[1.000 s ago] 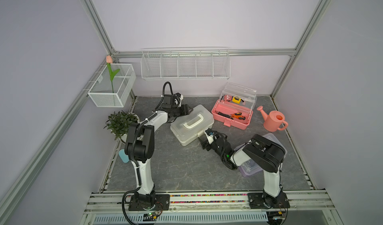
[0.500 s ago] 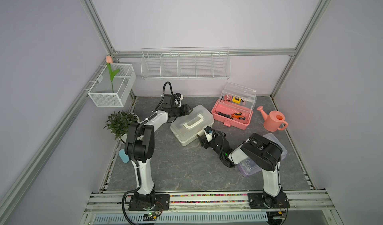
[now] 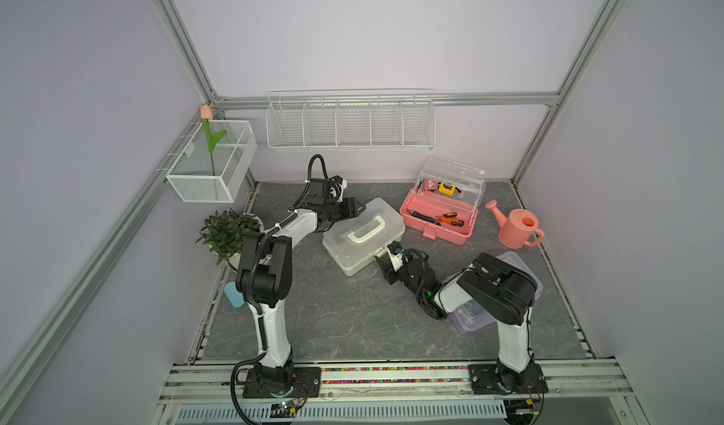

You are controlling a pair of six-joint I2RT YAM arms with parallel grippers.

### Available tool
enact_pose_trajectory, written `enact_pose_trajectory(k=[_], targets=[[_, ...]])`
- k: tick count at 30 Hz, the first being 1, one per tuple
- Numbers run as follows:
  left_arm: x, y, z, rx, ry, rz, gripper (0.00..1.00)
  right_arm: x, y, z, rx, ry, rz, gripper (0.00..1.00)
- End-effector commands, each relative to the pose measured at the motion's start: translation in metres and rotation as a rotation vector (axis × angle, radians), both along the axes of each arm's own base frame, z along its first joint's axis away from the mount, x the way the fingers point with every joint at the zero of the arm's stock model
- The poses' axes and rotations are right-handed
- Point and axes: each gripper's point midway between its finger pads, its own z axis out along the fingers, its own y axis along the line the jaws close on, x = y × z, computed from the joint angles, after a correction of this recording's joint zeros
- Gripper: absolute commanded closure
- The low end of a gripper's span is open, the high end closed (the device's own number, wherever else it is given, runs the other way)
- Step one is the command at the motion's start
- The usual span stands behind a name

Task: Close toolboxes
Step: Fasten the toolbox latch on the toolbox.

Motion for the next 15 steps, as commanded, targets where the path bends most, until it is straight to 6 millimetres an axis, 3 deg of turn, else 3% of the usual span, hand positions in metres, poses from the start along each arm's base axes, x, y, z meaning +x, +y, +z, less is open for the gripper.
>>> enact_pose_trajectory(k=[1,10,15], targets=[[-0.035,0.0,-0.071,0.075,0.23,-0.025,0.37,0.007,-0.015,0.018,0.022,-0.038,-0.068,0.43],[-0.035,0.001,-0.072,0.08,0.232,-0.024,0.37,0.009,-0.01,0.037,0.031,-0.078,-0.056,0.45],[-0.035,0.001,-0.072,0.081,0.233,-0.026,0.37,0.013,-0.006,0.032,0.018,-0.068,-0.053,0.49]])
